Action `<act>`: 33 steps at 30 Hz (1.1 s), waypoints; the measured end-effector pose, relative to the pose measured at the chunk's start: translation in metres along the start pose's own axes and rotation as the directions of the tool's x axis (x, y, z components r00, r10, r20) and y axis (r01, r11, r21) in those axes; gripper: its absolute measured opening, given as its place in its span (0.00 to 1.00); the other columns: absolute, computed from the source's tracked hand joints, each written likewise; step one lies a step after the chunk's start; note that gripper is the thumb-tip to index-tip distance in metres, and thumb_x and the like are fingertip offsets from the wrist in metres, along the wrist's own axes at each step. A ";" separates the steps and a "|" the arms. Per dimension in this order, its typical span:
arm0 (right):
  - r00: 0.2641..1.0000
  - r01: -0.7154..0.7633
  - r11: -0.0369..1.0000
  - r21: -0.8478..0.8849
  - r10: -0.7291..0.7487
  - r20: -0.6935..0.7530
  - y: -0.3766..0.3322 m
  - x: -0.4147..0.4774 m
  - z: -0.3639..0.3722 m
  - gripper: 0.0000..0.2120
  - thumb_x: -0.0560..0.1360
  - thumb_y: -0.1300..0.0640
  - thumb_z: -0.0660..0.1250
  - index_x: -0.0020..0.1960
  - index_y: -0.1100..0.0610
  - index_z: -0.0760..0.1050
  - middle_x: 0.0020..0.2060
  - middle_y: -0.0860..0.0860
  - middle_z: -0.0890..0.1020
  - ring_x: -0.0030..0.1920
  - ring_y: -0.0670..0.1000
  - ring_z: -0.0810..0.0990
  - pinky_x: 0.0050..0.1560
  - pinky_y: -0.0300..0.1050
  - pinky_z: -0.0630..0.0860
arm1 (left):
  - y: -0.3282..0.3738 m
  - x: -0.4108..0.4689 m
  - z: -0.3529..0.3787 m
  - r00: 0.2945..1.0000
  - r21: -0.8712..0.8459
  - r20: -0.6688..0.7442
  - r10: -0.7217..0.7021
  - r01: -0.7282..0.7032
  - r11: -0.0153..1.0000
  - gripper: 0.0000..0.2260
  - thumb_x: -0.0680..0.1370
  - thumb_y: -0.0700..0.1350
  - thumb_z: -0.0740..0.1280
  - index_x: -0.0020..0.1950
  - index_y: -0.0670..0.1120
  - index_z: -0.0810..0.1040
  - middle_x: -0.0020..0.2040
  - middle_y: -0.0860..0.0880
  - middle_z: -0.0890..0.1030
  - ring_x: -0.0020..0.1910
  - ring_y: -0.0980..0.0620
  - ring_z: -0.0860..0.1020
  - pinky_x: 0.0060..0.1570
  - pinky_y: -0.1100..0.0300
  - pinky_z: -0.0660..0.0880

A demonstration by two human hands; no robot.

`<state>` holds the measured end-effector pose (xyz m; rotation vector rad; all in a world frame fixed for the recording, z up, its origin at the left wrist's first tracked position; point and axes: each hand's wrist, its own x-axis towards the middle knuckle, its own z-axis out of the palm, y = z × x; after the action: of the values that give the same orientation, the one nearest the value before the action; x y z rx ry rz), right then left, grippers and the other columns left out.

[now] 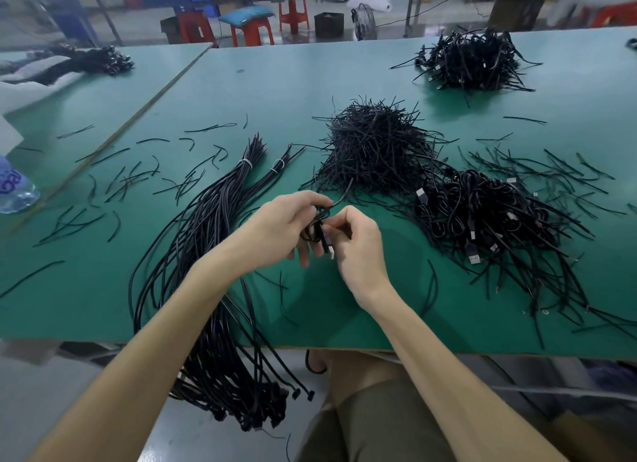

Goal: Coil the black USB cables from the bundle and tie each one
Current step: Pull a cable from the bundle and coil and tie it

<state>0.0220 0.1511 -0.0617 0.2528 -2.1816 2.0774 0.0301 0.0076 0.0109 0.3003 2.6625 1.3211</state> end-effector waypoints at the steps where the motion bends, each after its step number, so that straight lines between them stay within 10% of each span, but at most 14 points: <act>1: 1.000 -0.001 1.000 0.002 0.001 -0.008 0.000 0.000 0.000 0.08 0.77 0.72 0.62 0.41 0.65 0.73 0.28 0.50 0.81 0.29 0.48 0.75 0.32 0.48 0.71 | -0.001 -0.003 -0.004 0.998 -0.005 0.054 0.038 -0.038 0.999 0.16 0.87 0.38 0.53 0.71 0.47 0.73 0.35 0.51 0.83 0.33 0.42 0.83 0.32 0.57 0.74; 7: 1.000 -0.021 1.000 0.006 0.021 -0.014 0.002 0.001 0.000 0.10 0.77 0.75 0.62 0.41 0.64 0.73 0.32 0.46 0.82 0.35 0.47 0.80 0.35 0.50 0.77 | -0.009 -0.011 -0.021 0.974 -0.076 0.207 0.094 -0.080 0.994 0.18 0.87 0.36 0.54 0.76 0.44 0.69 0.52 0.48 0.86 0.45 0.45 0.86 0.37 0.59 0.76; 16: 0.996 -0.070 0.997 0.017 0.071 -0.055 0.000 0.003 0.001 0.10 0.75 0.74 0.60 0.41 0.63 0.75 0.30 0.45 0.82 0.30 0.47 0.73 0.33 0.42 0.70 | 0.009 -0.002 -0.009 0.989 0.239 -0.050 -0.142 0.150 0.959 0.20 0.84 0.59 0.59 0.47 0.44 0.76 0.33 0.51 0.85 0.24 0.51 0.79 0.29 0.61 0.71; 26: 0.997 -0.064 0.996 0.062 0.067 -0.038 0.002 0.003 0.001 0.15 0.75 0.74 0.61 0.38 0.56 0.77 0.30 0.45 0.81 0.29 0.47 0.72 0.33 0.39 0.71 | 0.008 0.002 0.000 0.964 0.575 -0.203 0.170 -0.023 0.818 0.23 0.84 0.61 0.57 0.39 0.45 0.71 0.46 0.49 0.73 0.47 0.50 0.73 0.44 0.52 0.70; 33: 0.997 -0.055 0.996 0.064 0.058 -0.046 0.005 0.004 0.001 0.15 0.74 0.73 0.63 0.36 0.56 0.74 0.31 0.51 0.81 0.30 0.50 0.73 0.33 0.48 0.70 | 0.008 0.004 0.011 0.951 0.355 -0.307 0.029 0.086 0.931 0.11 0.85 0.56 0.58 0.49 0.50 0.70 0.28 0.47 0.81 0.21 0.53 0.80 0.29 0.53 0.76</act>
<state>0.0170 0.1500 -0.0663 0.1480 -2.1231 2.1606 0.0295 0.0215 0.0107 0.0990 3.1611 0.9166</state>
